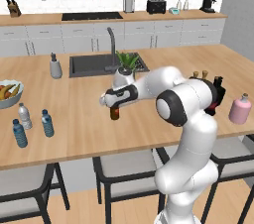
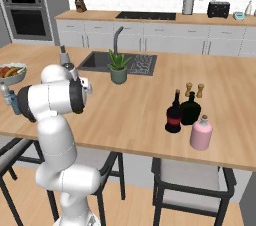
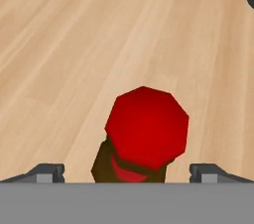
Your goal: Move the plastic bottles in the middle to the plastics group, and the glass bottles in the middle to the glass group.
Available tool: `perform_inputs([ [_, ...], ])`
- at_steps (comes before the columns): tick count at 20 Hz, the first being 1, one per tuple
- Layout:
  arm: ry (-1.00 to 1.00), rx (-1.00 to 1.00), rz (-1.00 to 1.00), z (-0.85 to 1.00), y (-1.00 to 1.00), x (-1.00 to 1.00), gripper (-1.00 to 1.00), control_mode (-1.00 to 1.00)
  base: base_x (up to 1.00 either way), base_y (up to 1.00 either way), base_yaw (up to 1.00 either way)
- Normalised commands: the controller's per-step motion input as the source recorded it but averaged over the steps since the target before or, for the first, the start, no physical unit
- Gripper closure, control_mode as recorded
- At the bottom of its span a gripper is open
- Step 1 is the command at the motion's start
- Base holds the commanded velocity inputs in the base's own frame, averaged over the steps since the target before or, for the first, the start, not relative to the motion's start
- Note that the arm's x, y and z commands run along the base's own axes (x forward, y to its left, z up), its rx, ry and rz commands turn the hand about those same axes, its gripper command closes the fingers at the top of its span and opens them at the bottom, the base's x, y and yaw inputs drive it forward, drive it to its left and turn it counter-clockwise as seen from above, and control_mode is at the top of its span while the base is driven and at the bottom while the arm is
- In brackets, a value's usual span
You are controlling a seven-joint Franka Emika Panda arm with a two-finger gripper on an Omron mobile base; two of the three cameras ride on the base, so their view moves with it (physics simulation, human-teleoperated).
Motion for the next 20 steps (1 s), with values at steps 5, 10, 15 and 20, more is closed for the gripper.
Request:
perform_inputs([
  [5, -0.11, 0.0, 0.0, -0.08, 0.0, 0.0, -1.0, -1.0, 0.0, 0.0, 0.0],
  [10, -0.03, 0.0, 0.0, -0.01, 0.0, 0.0, 1.0, -1.0, 0.0, 0.0, 0.0],
  [15, 0.0, 0.0, 0.0, 0.0, 0.0, 0.0, 1.0, -1.0, 0.0, 0.0, 0.0],
  [20, 0.0, 0.0, 0.0, 0.07, 0.0, 0.0, 1.0, -1.0, 0.0, 0.0, 0.0],
])
